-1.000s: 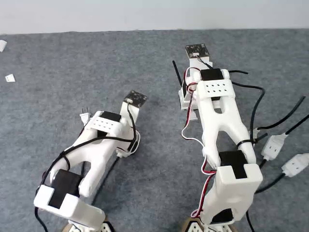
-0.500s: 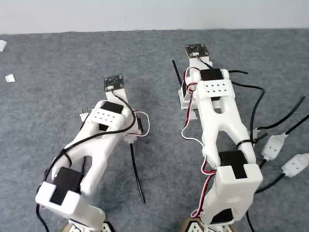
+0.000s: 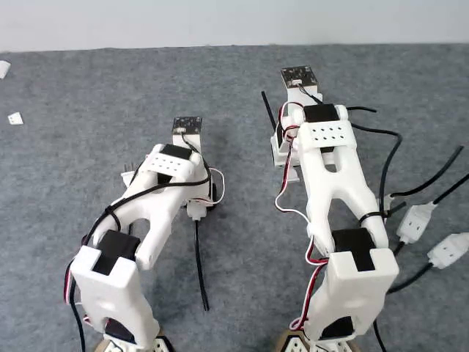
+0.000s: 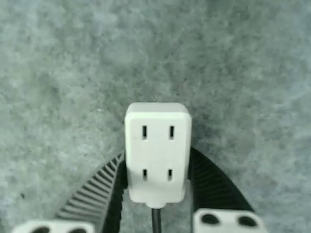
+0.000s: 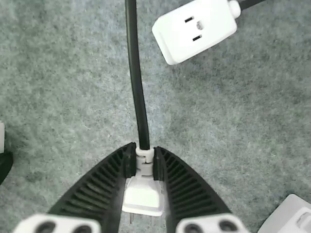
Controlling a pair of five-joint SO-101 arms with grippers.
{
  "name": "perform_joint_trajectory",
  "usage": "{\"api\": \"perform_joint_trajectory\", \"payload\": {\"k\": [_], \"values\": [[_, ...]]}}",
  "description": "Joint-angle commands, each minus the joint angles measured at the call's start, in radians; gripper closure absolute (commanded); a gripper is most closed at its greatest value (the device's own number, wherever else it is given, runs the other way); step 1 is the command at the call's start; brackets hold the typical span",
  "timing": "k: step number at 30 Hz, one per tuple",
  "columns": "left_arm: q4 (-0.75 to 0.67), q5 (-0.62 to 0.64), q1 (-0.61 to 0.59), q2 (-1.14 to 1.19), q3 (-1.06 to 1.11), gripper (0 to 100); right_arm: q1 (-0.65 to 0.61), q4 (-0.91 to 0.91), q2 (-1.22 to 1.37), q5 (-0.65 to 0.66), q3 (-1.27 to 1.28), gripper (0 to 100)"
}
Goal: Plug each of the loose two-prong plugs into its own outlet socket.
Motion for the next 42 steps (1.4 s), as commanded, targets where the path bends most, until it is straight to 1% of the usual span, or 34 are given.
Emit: {"api": "perform_joint_trajectory", "payload": {"k": [1,3,6,13,16,18,20,22,24,26,29,32,35,39,42], "values": [[0.003,0.025,-0.012,-0.018,-0.042,74,-0.015,-0.012,-0.002,0.015,-0.005,99.0],[0.009,0.020,-0.012,-0.029,-0.041,71,-0.015,-0.013,-0.002,0.015,-0.005,99.0],[0.009,-0.018,-0.014,-0.063,-0.025,71,-0.015,-0.013,-0.002,0.015,-0.005,99.0],[-0.025,-0.087,-0.014,-0.253,0.105,72,-0.015,-0.008,-0.002,0.015,-0.005,99.0],[-0.063,-0.150,-0.023,-0.351,0.194,80,-0.016,-0.004,-0.008,0.015,-0.005,99.0],[-0.086,-0.232,-0.041,-0.422,0.249,90,-0.018,0.027,-0.018,0.011,-0.011,99.0],[-0.130,-0.296,-0.078,-0.482,0.295,99,-0.045,0.044,-0.042,0.009,-0.008,99.0],[-0.180,-0.327,-0.135,-0.519,0.334,98,-0.074,0.065,-0.079,0.009,-0.003,99.0],[-0.221,-0.327,-0.183,-0.503,0.348,98,-0.105,0.087,-0.131,0.008,0.008,99.0],[-0.235,-0.327,-0.203,-0.442,0.335,99,-0.139,0.094,-0.199,0.008,0.041,99.0],[-0.187,-0.339,-0.209,-0.290,0.239,99,-0.189,0.090,-0.335,0.008,0.129,99.0],[-0.101,-0.434,-0.207,-0.146,0.113,99,-0.229,0.036,-0.495,0.008,0.256,99.0],[-0.048,-0.517,-0.199,-0.052,0.044,99,-0.263,-0.035,-0.664,0.015,0.394,99.0],[-0.011,-0.585,-0.206,-0.063,0.033,99,-0.325,-0.097,-0.831,0.014,0.545,99.0],[-0.017,-0.621,-0.199,-0.091,0.071,99,-0.354,-0.128,-0.906,0.009,0.612,99.0]]}}
